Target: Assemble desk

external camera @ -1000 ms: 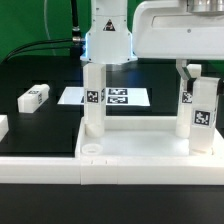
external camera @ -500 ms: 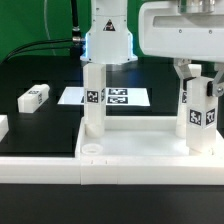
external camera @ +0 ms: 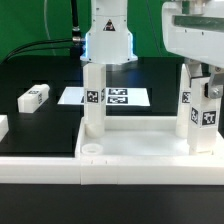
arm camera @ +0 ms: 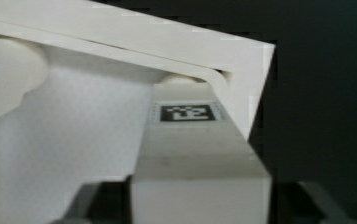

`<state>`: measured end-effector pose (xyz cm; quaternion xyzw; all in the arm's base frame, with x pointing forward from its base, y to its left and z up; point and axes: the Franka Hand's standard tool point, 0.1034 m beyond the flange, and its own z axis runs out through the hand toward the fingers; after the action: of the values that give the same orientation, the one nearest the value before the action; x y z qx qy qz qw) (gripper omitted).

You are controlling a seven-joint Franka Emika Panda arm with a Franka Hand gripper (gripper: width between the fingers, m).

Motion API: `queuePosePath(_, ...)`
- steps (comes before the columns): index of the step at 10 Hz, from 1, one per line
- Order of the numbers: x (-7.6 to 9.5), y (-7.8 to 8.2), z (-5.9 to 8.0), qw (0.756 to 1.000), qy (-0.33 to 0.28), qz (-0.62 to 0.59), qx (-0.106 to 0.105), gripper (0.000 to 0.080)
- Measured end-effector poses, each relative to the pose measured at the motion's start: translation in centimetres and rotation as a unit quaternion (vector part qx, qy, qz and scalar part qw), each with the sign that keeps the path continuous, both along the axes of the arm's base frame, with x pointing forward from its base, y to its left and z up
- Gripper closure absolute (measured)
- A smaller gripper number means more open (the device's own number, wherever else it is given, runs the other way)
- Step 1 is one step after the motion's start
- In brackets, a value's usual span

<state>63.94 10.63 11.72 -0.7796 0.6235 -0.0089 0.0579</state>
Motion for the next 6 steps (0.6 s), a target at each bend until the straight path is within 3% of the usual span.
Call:
queuePosePath(1,-0.01,0.0,-0.02,1.0,-0.001,0.01,-0.001,0.032)
queuePosePath(2,0.0,0.0,-0.01,1.0,-0.002,0.028,-0.002,0.019)
queuePosePath(6,0.01,0.33,0.13,0.981,-0.012,0.193,-0.017,0.0152)
